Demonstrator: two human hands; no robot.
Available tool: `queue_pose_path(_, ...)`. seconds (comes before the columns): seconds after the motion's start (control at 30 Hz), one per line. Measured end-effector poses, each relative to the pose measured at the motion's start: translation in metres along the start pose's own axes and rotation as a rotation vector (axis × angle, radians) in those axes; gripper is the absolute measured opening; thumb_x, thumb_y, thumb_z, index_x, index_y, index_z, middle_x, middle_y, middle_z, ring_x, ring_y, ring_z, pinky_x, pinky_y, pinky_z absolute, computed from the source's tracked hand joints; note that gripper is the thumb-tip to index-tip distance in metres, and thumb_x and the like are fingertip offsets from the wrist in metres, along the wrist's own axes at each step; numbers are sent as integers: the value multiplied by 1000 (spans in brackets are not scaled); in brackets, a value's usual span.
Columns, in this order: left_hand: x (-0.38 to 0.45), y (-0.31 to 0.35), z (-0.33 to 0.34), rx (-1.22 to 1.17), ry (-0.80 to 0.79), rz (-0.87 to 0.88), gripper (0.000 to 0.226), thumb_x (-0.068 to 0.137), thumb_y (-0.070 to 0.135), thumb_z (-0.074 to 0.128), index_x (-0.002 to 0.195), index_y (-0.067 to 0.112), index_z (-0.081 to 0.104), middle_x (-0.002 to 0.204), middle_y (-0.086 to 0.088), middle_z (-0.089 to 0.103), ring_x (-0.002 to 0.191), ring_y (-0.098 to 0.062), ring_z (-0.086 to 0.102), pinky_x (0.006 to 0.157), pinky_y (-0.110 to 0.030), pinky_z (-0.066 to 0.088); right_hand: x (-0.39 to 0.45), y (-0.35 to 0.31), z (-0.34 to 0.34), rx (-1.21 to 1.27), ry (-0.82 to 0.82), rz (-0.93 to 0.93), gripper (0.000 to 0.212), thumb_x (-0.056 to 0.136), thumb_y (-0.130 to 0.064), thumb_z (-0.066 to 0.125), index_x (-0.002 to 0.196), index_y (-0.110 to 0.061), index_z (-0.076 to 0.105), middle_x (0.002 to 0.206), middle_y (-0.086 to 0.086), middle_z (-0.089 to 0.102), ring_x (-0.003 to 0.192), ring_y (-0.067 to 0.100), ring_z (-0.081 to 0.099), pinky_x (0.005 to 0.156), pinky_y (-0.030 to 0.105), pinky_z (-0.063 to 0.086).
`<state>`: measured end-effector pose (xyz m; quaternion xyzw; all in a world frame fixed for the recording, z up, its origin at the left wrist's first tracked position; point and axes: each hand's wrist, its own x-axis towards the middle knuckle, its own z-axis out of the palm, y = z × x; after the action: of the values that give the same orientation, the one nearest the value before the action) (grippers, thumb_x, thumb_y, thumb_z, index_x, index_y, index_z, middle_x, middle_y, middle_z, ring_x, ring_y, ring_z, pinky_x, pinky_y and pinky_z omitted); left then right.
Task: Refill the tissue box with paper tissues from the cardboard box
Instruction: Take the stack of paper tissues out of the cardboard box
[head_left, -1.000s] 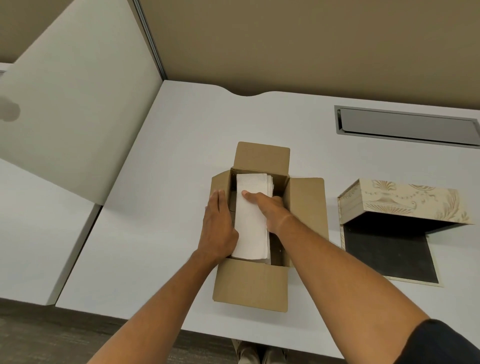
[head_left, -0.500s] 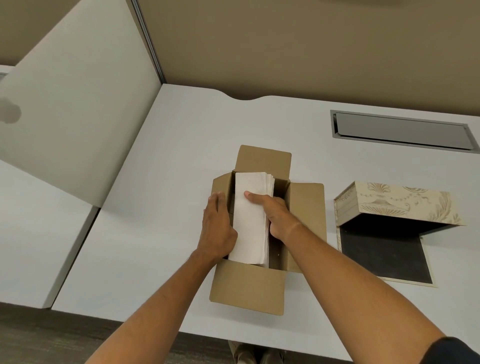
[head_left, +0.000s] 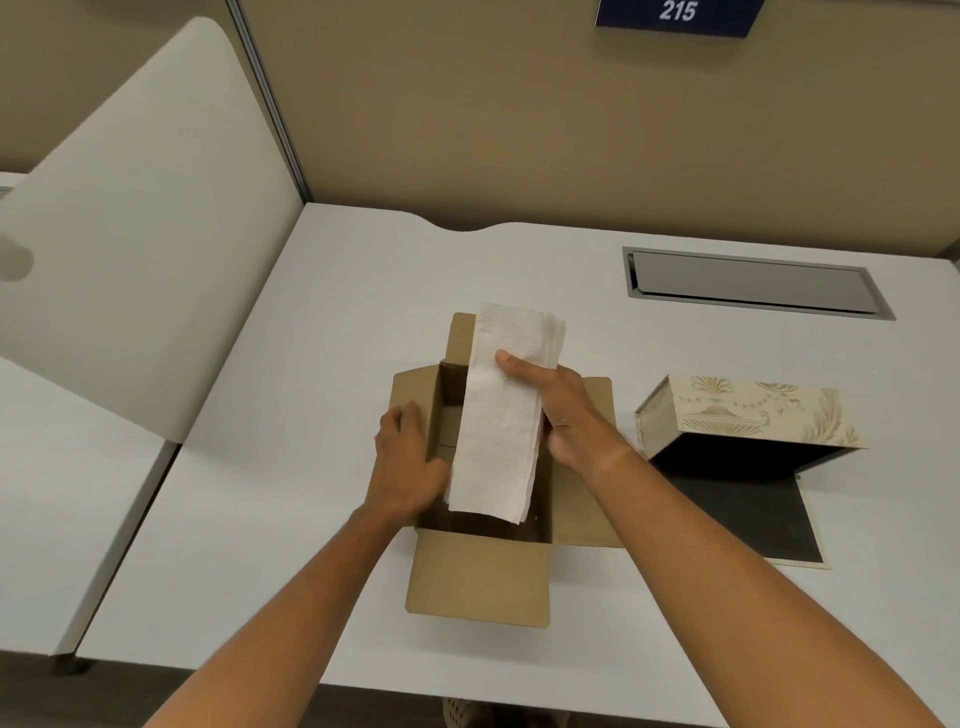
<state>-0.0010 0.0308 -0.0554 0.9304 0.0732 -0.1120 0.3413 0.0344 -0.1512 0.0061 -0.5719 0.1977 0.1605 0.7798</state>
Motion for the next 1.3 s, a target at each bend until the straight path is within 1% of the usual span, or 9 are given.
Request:
queue_pose_path(0.17,-3,21,-10,-74,133,56,79,78,25,76,144,19,32,154,-8,26,138,-30,32,109,-47,37,-20,-29,-13,44,8,-77,44,83,-36,75,122,-22,61,119,10,69,109,29,67,93,50,56)
queue_pose_path(0.3,-9,47,-12,-336,223,169,57,83,21,73,133,17,47,137,-5,47,120,-20,48,96,-29,43,-36,-44,-26,178,27,-89,43,84,-40,74,121,-23,62,120,12,68,113,31,65,95,54,53)
queue_pose_path(0.43,-20,73,-15,-909,-33,-60,26,96,20,53,120,14,58,125,-9,60,113,-24,58,94,-34,49,-53,-51,-40,293,66,-84,46,84,-39,73,123,-16,63,112,11,72,109,31,67,93,51,54)
queue_pose_path(0.57,-33,86,-16,-1251,-303,-171,51,99,41,38,119,2,61,113,-18,68,99,-29,65,83,-41,52,-66,-44,-54,343,138,-60,58,79,-44,77,126,-13,62,117,14,72,109,33,68,91,51,55)
queue_pose_path(0.77,-53,98,2,-1258,-382,-121,71,84,65,42,114,5,65,117,-18,67,102,-30,62,75,-36,50,-83,-23,-78,478,311,-56,45,80,-45,76,114,-23,59,116,11,70,109,32,66,98,55,51)
queue_pose_path(0.9,-68,106,13,-1314,-415,-168,78,71,69,58,124,12,58,123,-14,64,109,-31,62,84,-42,52,-89,-10,-92,504,417,-84,63,75,-51,79,127,-26,54,120,9,69,109,32,66,93,53,55)
queue_pose_path(1.0,-79,120,19,-1171,-435,-125,82,67,73,62,131,25,45,124,-5,58,109,-28,59,72,-37,54,-92,-2,-102,527,459,-94,74,65,-55,84,127,-26,54,121,10,70,109,33,67,93,57,54)
queue_pose_path(1.17,-85,142,31,-1026,-393,-48,68,76,35,76,132,27,37,121,-3,52,101,-20,59,56,-22,54,-100,3,-118,576,482,-110,96,48,-55,93,130,-21,57,121,12,71,110,36,68,93,57,54)
queue_pose_path(1.3,-81,150,40,-993,-394,-38,38,83,27,72,115,25,51,118,-6,60,101,-24,64,60,-27,54,-111,4,-149,614,454,-163,77,64,-44,89,131,-25,57,124,12,70,114,36,65,95,57,53)
